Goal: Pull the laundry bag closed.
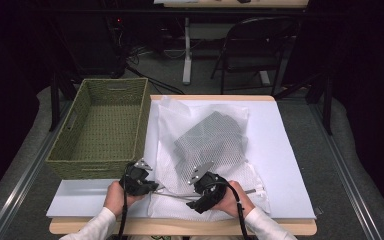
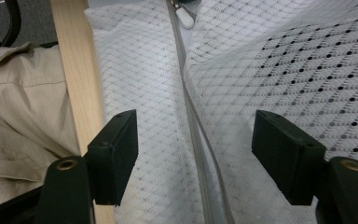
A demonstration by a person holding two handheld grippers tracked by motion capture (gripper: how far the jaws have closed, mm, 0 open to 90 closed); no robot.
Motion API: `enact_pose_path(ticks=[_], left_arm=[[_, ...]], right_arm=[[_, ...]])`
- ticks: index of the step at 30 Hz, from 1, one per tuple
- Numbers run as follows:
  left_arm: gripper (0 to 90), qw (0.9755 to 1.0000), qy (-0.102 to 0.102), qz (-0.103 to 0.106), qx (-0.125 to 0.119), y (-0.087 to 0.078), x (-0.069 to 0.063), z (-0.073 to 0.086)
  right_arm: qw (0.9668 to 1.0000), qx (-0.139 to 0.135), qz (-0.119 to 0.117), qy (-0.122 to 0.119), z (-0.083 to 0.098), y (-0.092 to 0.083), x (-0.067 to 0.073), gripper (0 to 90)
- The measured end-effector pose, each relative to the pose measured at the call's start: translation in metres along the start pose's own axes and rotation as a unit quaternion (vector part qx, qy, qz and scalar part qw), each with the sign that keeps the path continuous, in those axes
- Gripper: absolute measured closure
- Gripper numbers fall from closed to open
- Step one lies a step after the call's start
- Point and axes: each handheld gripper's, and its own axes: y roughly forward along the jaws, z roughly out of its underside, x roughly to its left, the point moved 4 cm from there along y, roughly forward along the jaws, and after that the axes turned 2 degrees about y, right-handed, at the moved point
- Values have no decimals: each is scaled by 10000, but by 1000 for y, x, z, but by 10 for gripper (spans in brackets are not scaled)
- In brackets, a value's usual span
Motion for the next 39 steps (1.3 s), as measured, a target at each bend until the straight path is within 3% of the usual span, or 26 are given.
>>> enact_pose_path(ticks=[4, 17, 30, 39], left_arm=[[884, 9999, 136, -2, -97, -5, -3, -2], [885, 9987, 192, 152, -447, -20, -9, -9], [886, 9975, 236, 301, -598, -24, -16, -13], [888, 9967, 307, 390, -636, -26, -19, -14]], right_arm=[[10000, -16, -40, -67, -1, 2, 1, 343], [9994, -104, -259, -187, -18, 16, 10, 422], [9990, -200, -322, -221, -32, 29, 12, 574], [9989, -181, -362, -257, -37, 39, 11, 609]])
